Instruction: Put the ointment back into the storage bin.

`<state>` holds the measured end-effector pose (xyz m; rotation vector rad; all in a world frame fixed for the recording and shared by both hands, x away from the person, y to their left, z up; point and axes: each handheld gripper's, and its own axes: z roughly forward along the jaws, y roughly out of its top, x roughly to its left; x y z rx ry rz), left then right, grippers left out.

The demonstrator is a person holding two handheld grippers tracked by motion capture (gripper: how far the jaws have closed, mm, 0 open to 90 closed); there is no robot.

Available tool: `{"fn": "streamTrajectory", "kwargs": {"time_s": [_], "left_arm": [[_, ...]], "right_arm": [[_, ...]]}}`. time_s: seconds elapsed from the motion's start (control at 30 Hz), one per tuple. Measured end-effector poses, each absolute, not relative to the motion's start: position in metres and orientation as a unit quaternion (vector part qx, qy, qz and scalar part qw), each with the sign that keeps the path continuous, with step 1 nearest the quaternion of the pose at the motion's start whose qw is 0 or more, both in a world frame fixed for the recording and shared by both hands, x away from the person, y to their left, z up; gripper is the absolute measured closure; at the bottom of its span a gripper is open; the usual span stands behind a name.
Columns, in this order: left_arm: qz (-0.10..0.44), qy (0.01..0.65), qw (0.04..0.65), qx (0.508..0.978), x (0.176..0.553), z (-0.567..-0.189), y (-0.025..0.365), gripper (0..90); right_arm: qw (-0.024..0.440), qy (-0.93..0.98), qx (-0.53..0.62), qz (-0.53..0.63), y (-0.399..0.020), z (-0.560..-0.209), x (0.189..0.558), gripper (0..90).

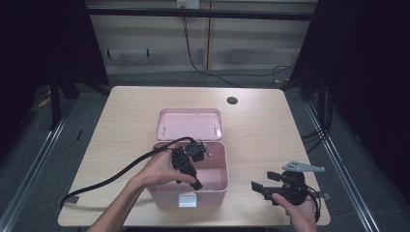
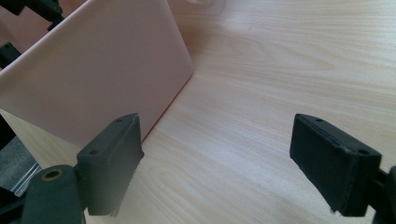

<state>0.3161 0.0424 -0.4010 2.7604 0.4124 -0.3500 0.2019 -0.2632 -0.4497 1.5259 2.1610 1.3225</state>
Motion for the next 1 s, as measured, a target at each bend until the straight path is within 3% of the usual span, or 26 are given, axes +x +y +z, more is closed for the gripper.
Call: {"fn": "streamTrajectory", "kwargs": {"time_s": [1.0], "left_arm": [[-0.071,0.119,0.229,0.963,0.296,-0.338,0.086,41.7]], "right_arm": [[0.093,0.727,0.515,0.444,-0.264,-0.45,0.202,16.3]]}}
